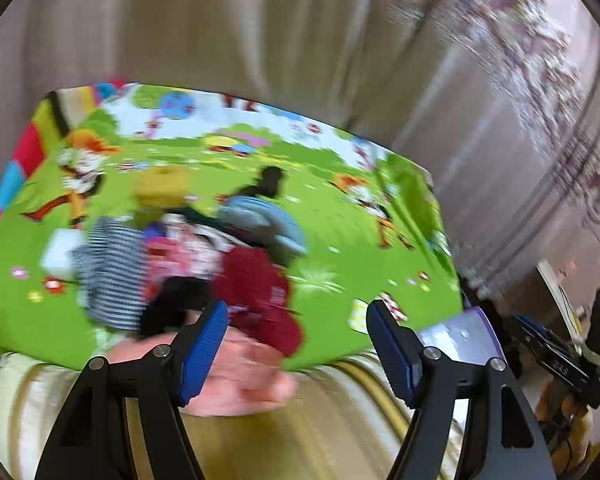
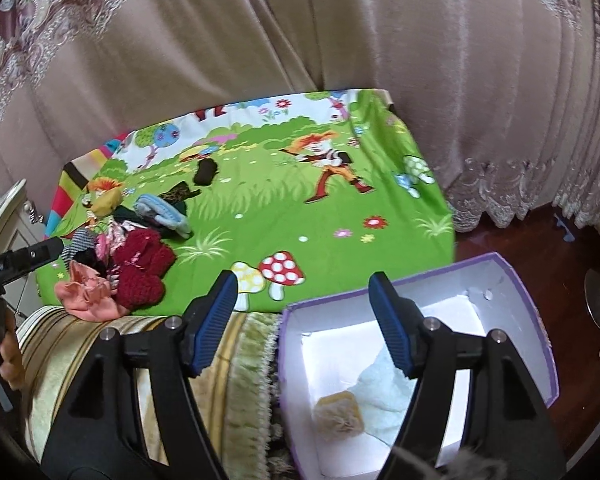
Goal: Organize soft objects
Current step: 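Grasp the white foam block with the left tool while the right tool reaches the brown sock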
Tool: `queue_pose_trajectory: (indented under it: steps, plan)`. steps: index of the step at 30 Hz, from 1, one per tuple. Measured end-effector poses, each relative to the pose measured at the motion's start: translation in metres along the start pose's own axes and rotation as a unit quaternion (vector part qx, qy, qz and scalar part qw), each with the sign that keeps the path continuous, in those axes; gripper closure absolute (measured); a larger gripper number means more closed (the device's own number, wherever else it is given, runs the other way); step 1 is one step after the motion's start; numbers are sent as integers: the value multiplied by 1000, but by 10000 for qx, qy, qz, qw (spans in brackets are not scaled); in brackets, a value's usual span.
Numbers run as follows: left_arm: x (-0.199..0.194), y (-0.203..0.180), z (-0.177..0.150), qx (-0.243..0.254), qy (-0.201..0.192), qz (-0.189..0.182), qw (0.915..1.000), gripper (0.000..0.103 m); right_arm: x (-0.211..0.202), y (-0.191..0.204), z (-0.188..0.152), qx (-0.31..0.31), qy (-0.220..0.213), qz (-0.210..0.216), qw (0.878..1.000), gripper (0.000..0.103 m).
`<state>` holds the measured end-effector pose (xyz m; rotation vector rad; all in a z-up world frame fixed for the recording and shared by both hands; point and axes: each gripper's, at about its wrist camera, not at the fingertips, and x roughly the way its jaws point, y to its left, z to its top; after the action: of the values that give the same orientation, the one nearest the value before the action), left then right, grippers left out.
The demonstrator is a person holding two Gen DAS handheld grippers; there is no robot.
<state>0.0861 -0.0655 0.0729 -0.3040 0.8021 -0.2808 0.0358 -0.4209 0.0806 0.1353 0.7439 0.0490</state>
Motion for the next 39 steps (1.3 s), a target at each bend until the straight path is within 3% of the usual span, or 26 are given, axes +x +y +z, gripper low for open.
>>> queue_pose_trajectory:
  steps: [7, 17, 29, 35, 39]
  plan:
    - [-16, 63, 17, -347, -198, 473, 9981, 30, 16, 32, 12, -228, 88, 231, 9994, 30]
    - [-17, 121, 39, -505, -228, 977, 9937, 30, 45, 74, 28, -608, 270, 495, 9966, 29]
    - [22, 187, 68, -742, 472, 1696, 9816, 30, 80, 109, 64, -877, 306, 750, 9929, 26]
    - [52, 209, 66, -726, 778, 2015, 9737, 30, 104, 114, 84, -837, 393, 853, 9921, 25]
    - [69, 221, 58, -714, 1030, 2040, 9709, 30, 127, 112, 103, -754, 486, 892, 9920, 25]
